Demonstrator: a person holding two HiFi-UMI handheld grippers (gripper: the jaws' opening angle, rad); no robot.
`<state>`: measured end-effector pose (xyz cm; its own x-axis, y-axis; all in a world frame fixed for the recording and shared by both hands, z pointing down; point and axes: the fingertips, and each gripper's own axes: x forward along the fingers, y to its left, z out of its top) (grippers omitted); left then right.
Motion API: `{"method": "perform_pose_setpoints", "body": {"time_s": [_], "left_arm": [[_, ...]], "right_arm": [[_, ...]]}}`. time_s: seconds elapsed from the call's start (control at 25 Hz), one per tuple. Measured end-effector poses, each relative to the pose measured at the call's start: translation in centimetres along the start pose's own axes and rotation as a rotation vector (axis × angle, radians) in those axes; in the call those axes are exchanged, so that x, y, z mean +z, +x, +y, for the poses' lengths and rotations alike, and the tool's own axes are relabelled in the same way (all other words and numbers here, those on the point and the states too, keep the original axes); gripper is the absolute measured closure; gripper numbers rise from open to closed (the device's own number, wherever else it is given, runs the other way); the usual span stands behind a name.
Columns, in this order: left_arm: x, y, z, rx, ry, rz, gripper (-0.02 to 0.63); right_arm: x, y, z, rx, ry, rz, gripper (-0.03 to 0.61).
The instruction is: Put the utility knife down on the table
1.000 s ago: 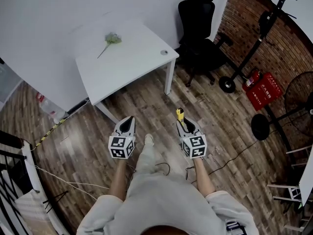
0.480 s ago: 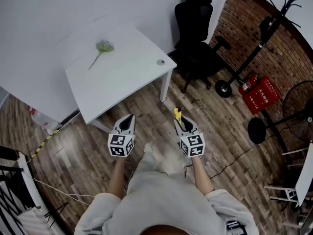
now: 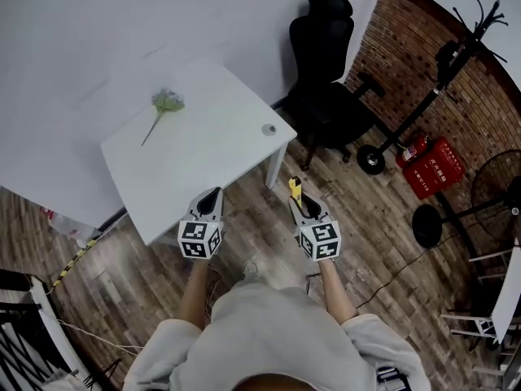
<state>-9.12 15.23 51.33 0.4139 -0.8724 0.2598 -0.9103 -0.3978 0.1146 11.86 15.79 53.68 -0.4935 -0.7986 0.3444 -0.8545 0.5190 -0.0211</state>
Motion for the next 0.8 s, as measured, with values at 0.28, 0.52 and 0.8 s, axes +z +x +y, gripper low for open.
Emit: {"method": "perform_pose_setpoints", "body": {"time_s": [0.28,0.52,0.8], "left_arm": [[1.6,5.3,4.4,-0.03,0.004,0.003,0.607],[1.4,7.0,6.7,-0.039,0.0,0.019,0.607],[1.2,8.5,7.7,-0.043,-0.01,0.03,0.607]], "right_arm": [[2.2,5.9,-1.7,-0.029,0.003,-0.003,0.468],[2.5,8.7,-2.0,-0.041,0.01,0.01,0.468],[1.9,10.2,-2.4,-0.043,0.018,0.034,0.468]]}}
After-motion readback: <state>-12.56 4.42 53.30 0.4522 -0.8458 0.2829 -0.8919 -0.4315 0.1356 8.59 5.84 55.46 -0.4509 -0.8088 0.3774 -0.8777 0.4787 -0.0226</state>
